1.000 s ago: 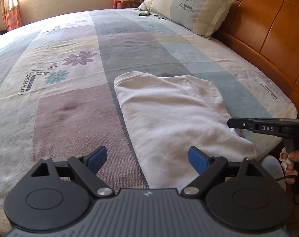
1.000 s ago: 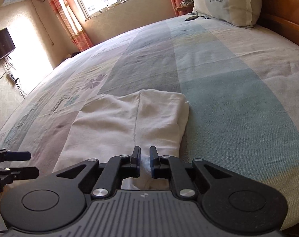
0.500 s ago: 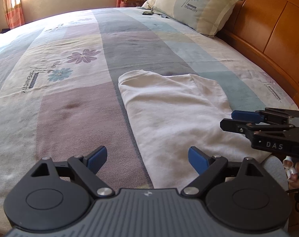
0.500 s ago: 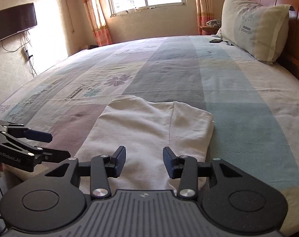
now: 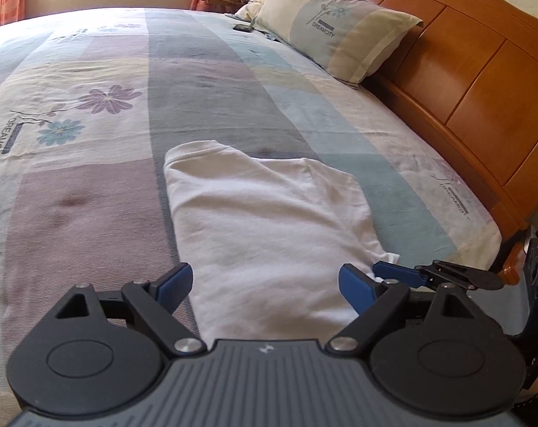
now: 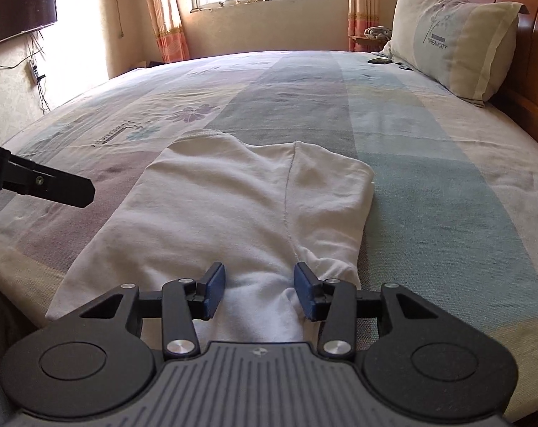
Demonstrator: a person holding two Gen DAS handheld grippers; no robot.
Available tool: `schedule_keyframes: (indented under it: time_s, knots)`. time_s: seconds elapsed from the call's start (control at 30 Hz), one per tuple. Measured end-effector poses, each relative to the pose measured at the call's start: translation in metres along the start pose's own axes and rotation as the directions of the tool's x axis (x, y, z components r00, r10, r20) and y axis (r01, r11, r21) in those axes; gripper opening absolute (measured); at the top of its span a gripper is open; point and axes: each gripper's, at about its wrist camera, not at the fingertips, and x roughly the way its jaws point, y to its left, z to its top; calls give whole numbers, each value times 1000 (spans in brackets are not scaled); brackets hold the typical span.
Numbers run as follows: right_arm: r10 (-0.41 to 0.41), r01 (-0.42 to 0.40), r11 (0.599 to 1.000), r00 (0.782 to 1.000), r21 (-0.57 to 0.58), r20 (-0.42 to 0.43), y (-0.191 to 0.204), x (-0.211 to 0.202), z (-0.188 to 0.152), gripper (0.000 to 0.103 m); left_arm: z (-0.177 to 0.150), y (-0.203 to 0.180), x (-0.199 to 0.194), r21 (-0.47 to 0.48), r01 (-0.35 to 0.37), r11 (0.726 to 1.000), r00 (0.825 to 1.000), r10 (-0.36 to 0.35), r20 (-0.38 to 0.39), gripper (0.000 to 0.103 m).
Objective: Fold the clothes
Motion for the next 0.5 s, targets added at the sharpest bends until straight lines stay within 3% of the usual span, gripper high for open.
schedule_keyframes:
  time_s: [0.17, 0.4, 0.5]
  knots:
    - [13, -13, 1000, 1000, 9, 9, -3, 0, -1, 49, -8, -3, 32, -30, 52, 998, 996, -54, -65, 89]
    - [32, -33, 999, 999, 21, 24, -6, 0, -4, 50, 0, 2, 24, -63, 65, 996, 996, -69, -54, 90]
    - [38, -39, 999, 999, 14, 27, -5, 0, -4, 56, 4, 5, 29, -89, 82, 993, 995, -87, -51, 90]
